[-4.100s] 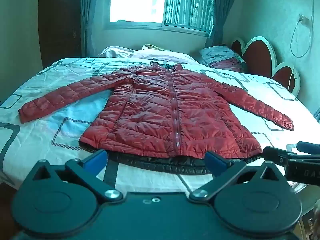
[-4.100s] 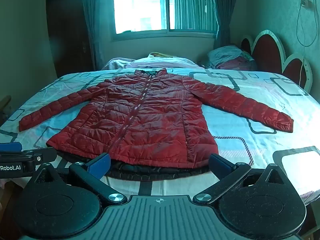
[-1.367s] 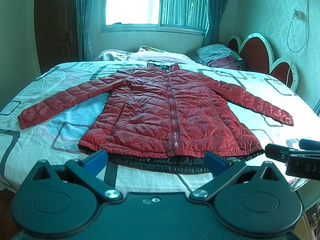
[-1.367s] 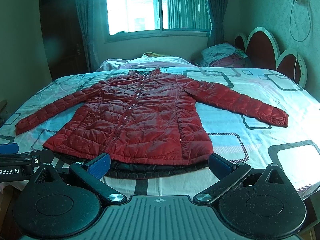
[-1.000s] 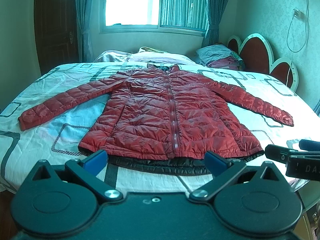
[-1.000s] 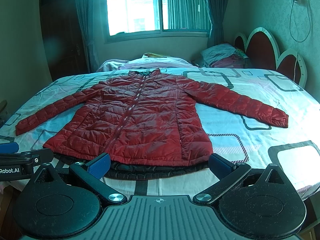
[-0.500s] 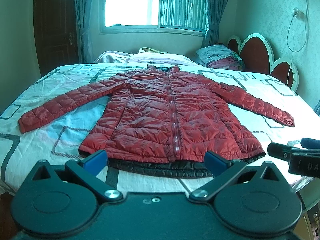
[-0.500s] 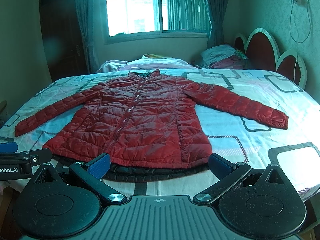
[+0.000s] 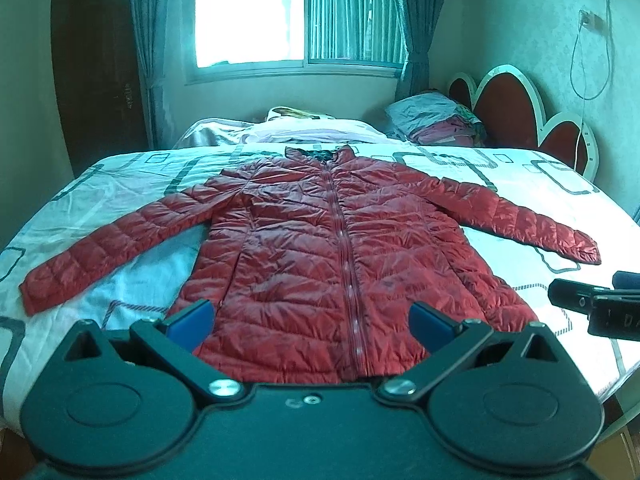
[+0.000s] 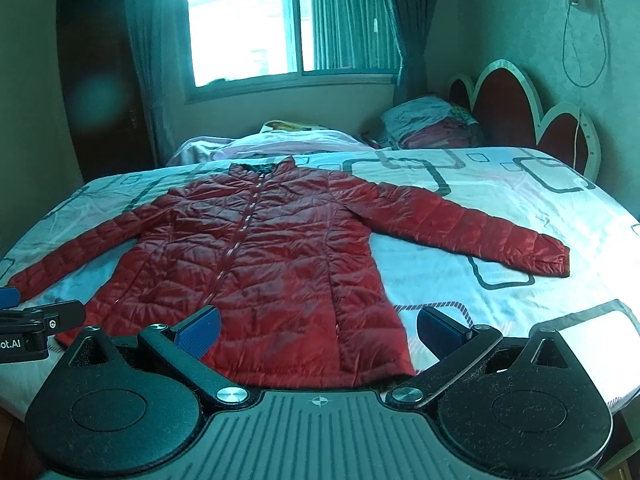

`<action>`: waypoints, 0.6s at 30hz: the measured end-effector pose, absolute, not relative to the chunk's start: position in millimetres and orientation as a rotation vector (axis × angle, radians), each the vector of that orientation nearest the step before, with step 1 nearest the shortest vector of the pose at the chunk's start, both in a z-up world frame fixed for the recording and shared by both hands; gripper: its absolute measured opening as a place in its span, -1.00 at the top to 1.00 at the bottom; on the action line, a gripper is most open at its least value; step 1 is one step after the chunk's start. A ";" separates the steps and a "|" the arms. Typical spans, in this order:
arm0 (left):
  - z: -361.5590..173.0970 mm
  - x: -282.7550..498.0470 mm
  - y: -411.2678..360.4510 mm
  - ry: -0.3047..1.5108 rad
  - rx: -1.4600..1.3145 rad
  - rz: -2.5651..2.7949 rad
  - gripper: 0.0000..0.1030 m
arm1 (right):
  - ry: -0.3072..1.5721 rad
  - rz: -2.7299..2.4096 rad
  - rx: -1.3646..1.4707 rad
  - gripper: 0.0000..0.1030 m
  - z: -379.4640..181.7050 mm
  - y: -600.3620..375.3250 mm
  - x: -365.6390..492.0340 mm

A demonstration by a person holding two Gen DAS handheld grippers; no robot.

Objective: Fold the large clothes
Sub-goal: 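Move the right tool to the jacket sleeve cuff and grasp it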

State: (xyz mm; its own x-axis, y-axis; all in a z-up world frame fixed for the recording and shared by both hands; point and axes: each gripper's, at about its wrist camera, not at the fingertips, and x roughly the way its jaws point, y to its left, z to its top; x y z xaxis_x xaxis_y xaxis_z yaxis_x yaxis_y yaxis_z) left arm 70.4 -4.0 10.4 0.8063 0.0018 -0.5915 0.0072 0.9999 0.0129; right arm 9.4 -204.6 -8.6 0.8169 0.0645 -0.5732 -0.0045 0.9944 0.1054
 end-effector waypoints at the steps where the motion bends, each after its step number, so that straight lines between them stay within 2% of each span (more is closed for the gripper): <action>1: 9.5 75.7 -3.7 0.636 0.012 -0.007 -1.00 | 0.617 0.032 0.104 -1.00 -10.0 -205.7 14.3; 18: -10.8 193.0 2.3 0.689 0.064 -0.103 -1.00 | 0.623 -0.060 0.188 -0.99 -32.3 -231.7 121.9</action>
